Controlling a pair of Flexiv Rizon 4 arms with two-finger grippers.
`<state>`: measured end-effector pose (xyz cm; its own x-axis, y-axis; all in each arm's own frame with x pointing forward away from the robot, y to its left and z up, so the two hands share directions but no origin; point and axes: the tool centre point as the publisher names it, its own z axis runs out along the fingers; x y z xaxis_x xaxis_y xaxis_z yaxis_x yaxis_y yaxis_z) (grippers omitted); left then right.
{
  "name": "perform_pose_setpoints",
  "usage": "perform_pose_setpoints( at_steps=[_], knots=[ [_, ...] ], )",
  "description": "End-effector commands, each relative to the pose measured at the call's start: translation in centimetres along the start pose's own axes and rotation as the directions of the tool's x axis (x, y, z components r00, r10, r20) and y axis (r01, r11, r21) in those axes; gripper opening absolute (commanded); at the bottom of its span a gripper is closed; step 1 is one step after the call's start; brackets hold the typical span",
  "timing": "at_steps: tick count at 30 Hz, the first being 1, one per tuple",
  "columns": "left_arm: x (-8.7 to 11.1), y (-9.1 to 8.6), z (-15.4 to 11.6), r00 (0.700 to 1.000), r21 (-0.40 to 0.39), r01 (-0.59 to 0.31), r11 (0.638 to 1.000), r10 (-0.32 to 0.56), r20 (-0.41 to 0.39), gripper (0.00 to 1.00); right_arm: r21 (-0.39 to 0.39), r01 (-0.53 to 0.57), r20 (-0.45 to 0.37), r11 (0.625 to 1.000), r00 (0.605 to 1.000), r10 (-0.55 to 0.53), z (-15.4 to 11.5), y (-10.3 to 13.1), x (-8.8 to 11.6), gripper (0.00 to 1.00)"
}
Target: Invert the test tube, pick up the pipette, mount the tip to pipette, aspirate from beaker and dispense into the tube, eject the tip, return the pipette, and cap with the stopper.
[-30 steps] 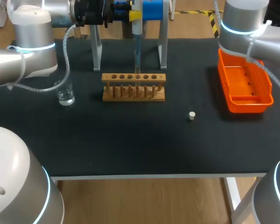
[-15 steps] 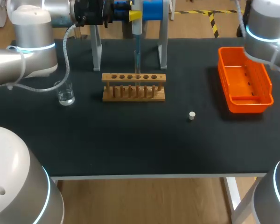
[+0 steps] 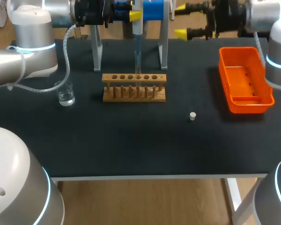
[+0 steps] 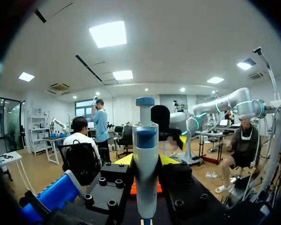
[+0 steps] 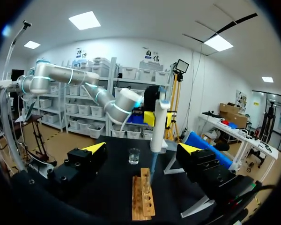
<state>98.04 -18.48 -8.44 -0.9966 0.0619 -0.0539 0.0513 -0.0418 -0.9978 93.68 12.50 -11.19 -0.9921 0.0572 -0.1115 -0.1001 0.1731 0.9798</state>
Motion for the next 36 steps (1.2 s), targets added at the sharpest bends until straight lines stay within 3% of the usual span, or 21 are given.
perform_pose_setpoints(
  at_steps=[1, 10, 20, 36],
  knots=[
    [-0.1, 0.0, -0.1, 1.000, -0.001, 0.001, 1.000, -0.001, -0.003, 0.00, -0.023, 0.014, -0.028, 1.000, 1.000, -0.014, 1.6, -3.8, -0.9, 1.00],
    [-0.1, 0.0, -0.1, 1.000, -0.001, 0.001, 1.000, -0.001, -0.003, 0.00, 0.023, 0.045, -0.075, 0.999, 0.996, -0.043, 5.4, -8.4, -1.8, 1.00],
    [-0.1, 0.0, -0.1, 1.000, -0.001, 0.001, 1.000, -0.001, -0.003, 0.00, 0.097, 0.003, -0.112, 0.995, 0.994, 0.008, 9.3, -12.1, -2.3, 1.00],
    [-0.1, 0.0, -0.1, 1.000, -0.001, 0.001, 1.000, -0.001, -0.003, 0.00, 0.148, -0.034, -0.118, 0.988, 0.992, 0.052, 14.0, -15.1, -2.0, 1.00]
  ],
)
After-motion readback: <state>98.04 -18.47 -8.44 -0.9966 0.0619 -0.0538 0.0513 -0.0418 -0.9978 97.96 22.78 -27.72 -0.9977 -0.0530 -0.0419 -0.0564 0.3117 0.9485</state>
